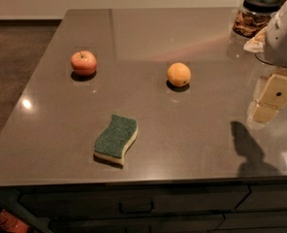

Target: Move orange near sponge

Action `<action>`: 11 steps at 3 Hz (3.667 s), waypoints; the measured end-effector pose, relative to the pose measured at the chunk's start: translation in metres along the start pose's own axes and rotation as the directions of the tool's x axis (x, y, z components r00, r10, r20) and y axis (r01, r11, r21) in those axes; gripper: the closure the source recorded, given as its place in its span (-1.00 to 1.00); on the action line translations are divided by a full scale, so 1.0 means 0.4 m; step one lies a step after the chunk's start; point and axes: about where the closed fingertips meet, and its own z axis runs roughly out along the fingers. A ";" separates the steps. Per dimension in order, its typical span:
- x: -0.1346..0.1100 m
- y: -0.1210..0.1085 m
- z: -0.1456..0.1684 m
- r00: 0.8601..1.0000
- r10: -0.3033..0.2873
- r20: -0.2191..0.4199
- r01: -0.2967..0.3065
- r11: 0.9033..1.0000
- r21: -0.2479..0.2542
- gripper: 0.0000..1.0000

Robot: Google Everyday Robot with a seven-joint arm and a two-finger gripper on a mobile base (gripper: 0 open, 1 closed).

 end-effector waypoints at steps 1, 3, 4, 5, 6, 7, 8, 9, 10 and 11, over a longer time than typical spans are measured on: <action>0.000 0.000 0.000 1.000 0.000 0.000 0.000 1.000 0.000 -1.00; -0.070 -0.087 0.062 0.993 0.036 0.114 -0.031 0.998 -0.050 -1.00; -0.141 -0.132 0.113 0.979 0.044 0.197 -0.031 0.997 -0.070 -1.00; -0.205 -0.174 0.168 0.959 0.049 0.280 -0.028 0.997 -0.078 -1.00; -0.260 -0.233 0.250 0.936 0.064 0.345 -0.027 0.994 -0.109 -1.00; -0.283 -0.263 0.310 0.926 0.078 0.369 -0.025 0.989 -0.147 -1.00; -0.293 -0.298 0.378 0.926 0.096 0.366 -0.030 0.983 -0.180 -1.00; -0.289 -0.331 0.441 0.928 0.109 0.355 -0.039 0.979 -0.198 -0.97; -0.278 -0.345 0.467 0.929 0.114 0.351 -0.045 0.979 -0.200 -0.40; -0.273 -0.347 0.464 0.926 0.114 0.361 -0.045 0.980 -0.195 0.07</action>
Offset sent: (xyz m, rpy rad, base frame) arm 0.0400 0.0152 -0.0123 0.1288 0.0573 -0.0018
